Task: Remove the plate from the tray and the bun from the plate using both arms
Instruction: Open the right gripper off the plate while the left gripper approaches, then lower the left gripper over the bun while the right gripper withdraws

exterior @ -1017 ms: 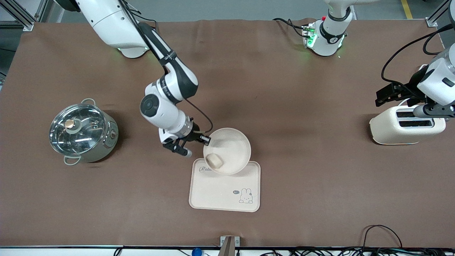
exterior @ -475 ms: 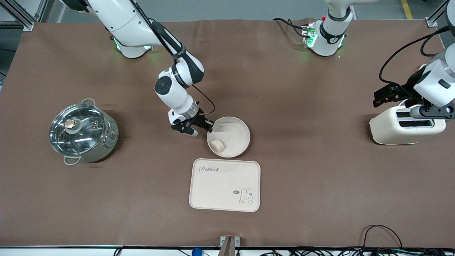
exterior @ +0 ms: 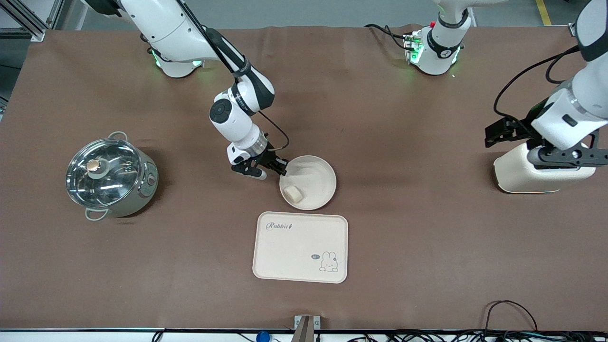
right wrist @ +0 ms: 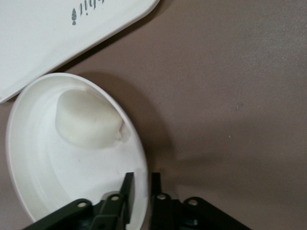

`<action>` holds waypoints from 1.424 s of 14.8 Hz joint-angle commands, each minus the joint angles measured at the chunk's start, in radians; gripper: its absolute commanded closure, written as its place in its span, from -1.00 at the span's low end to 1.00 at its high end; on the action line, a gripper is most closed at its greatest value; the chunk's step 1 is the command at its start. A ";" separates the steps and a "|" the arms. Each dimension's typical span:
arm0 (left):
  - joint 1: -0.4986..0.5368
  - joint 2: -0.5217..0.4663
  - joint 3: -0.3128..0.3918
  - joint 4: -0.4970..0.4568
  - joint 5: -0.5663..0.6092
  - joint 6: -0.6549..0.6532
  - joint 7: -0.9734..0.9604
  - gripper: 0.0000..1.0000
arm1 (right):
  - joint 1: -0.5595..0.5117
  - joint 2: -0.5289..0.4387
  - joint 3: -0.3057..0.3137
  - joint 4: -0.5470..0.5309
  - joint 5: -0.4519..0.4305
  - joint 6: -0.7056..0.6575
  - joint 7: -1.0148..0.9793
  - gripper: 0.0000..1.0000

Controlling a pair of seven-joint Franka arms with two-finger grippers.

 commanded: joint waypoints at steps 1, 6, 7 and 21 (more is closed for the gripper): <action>-0.055 0.055 -0.011 0.015 0.014 0.032 -0.086 -1.00 | -0.009 -0.009 0.014 -0.018 0.024 0.014 -0.011 0.17; -0.204 0.155 -0.011 0.016 0.002 0.095 -0.344 -1.00 | -0.072 -0.064 0.043 -0.021 0.036 -0.005 0.000 -1.00; -0.239 0.181 -0.011 0.016 -0.001 0.130 -0.373 -1.00 | -0.092 -0.090 0.046 -0.019 0.036 -0.041 0.000 -1.00; -0.615 0.635 -0.001 0.024 0.058 0.958 -1.016 -1.00 | -0.653 -0.446 0.034 0.318 -0.216 -1.052 -0.551 -1.00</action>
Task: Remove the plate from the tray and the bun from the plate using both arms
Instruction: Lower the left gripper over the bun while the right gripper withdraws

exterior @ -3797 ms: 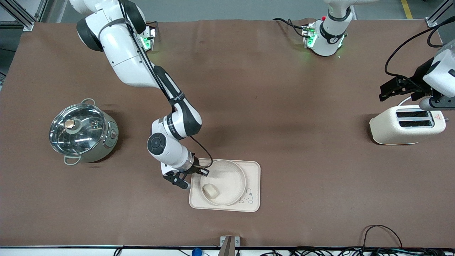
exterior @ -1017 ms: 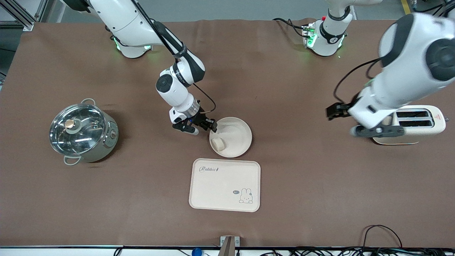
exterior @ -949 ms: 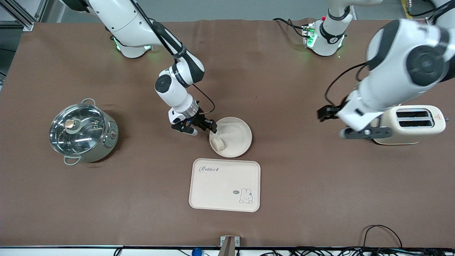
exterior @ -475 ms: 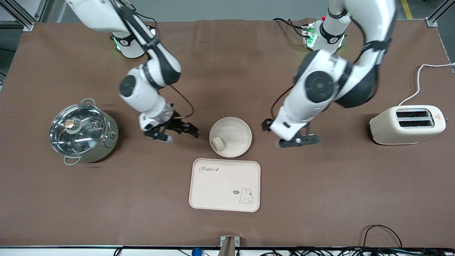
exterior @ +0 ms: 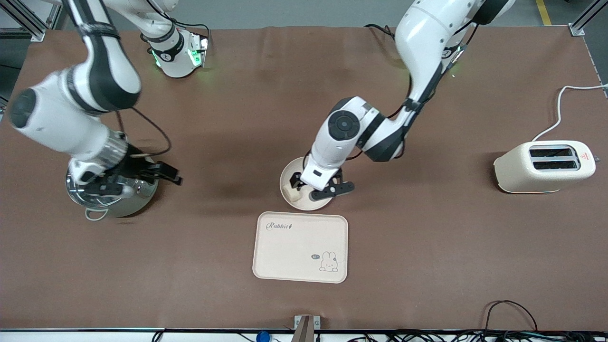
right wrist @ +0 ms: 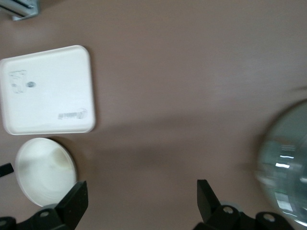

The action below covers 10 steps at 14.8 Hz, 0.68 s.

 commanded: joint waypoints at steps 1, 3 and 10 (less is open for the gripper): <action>-0.039 0.075 0.011 0.029 0.029 0.134 -0.081 -0.98 | -0.065 -0.024 0.012 0.134 -0.063 -0.206 -0.032 -1.00; -0.056 0.107 0.020 0.029 0.032 0.165 -0.115 -0.94 | -0.027 -0.082 -0.089 0.202 -0.063 -0.350 -0.042 -1.00; -0.058 0.191 0.024 0.049 0.032 0.279 -0.149 -0.29 | 0.124 -0.183 -0.374 0.314 -0.156 -0.546 -0.177 -1.00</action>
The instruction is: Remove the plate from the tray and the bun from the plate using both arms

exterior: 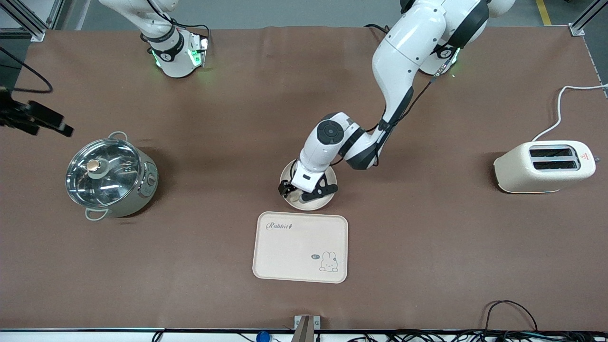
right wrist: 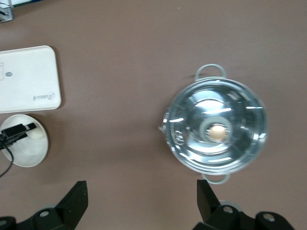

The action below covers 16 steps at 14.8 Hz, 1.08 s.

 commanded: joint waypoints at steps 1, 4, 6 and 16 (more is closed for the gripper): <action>-0.010 0.023 0.009 0.031 0.021 0.014 -0.030 -0.03 | 0.047 -0.015 -0.038 0.047 -0.105 -0.050 -0.046 -1.00; -0.010 0.026 0.008 0.029 0.020 0.012 -0.032 0.52 | 0.061 -0.012 -0.033 0.076 -0.153 -0.069 -0.051 -1.00; -0.004 0.006 0.008 0.029 0.020 0.003 -0.032 0.66 | 0.066 -0.012 -0.028 0.076 -0.151 -0.067 -0.045 -1.00; 0.267 -0.236 0.011 -0.095 0.020 -0.425 -0.091 0.65 | 0.073 -0.009 -0.012 0.095 -0.139 -0.072 -0.045 -1.00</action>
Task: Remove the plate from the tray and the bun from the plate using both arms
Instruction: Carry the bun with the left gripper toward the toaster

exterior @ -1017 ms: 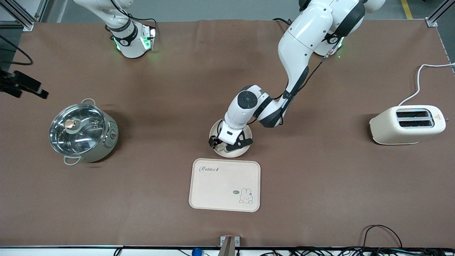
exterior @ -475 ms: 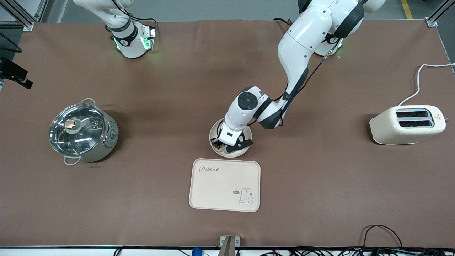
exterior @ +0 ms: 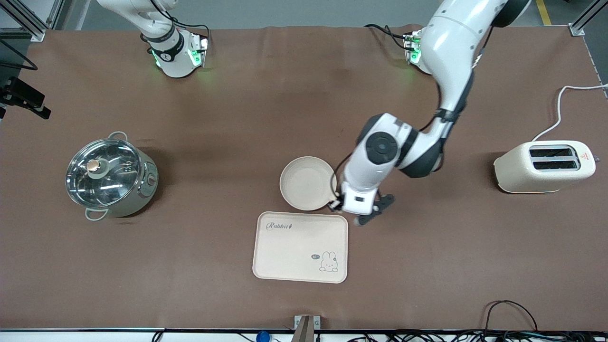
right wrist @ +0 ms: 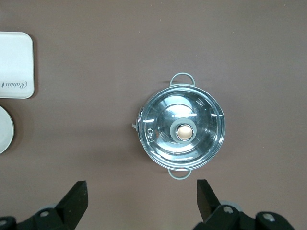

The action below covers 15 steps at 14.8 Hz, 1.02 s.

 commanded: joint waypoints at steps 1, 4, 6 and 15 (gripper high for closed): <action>0.097 0.015 0.001 -0.089 0.027 0.033 -0.015 0.64 | 0.004 0.001 -0.003 0.030 -0.008 -0.023 -0.005 -1.00; 0.253 0.030 -0.001 -0.098 0.032 0.033 0.115 0.64 | 0.002 0.002 -0.003 0.065 -0.006 -0.090 0.004 -1.00; 0.316 0.055 -0.001 -0.092 0.032 0.033 0.172 0.57 | -0.001 0.002 -0.005 0.059 -0.006 -0.092 0.004 -1.00; 0.366 0.041 -0.012 -0.103 0.064 -0.007 0.187 -1.00 | 0.004 0.007 -0.005 0.061 0.027 -0.080 0.001 -1.00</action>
